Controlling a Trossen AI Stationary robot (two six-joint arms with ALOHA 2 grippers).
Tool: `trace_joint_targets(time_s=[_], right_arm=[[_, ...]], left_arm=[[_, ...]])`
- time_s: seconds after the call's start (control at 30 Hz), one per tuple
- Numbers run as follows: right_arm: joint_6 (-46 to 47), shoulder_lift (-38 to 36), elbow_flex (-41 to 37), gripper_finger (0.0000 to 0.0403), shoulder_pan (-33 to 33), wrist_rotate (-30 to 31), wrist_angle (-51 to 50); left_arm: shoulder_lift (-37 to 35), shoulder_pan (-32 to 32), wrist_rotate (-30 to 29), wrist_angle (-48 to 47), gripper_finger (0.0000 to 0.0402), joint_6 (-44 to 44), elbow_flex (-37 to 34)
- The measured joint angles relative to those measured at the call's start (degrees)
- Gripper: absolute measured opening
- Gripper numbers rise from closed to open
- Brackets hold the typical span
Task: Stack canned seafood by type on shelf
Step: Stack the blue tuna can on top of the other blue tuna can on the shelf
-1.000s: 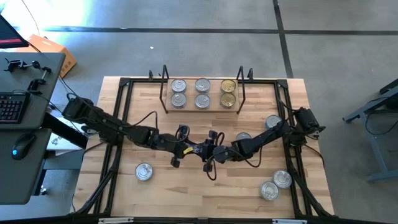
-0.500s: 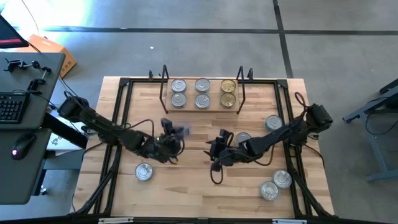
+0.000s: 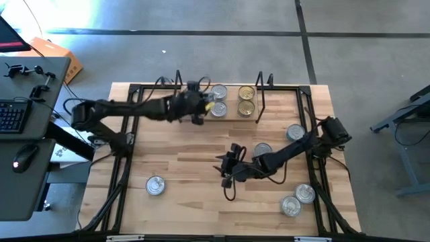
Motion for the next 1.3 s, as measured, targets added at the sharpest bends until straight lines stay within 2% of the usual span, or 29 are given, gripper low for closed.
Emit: trace_joint_targets(time_s=[0.2,0.5,0.83,1.13,1.3], right_arm=[[0.25,0.0,-0.04,0.0177,1.33,-0.02,-0.88],[0.1,0.0,-0.04,0.0177,1.66,0.02,-1.59],[0.08,0.0,-0.04,0.0177,1.66,0.01,-1.65],[0.08,0.0,-0.04,0.0177,1.64,0.02,-1.64],[0.08,0.0,-0.04,0.0177,1.64,0.02,-1.64]], left_arm=[[3.83,9.51,-3.49,-0.93,0.0125,1.84,-0.1],[7.71,15.34,-0.64,0.25,0.0125,6.05,0.03],[12.24,15.7,-5.15,1.05,0.0129,10.8,0.12],[11.0,13.8,-3.49,-1.77,0.0199,11.4,-0.1],[10.12,13.31,-3.5,-5.0,0.0223,12.54,-0.1]])
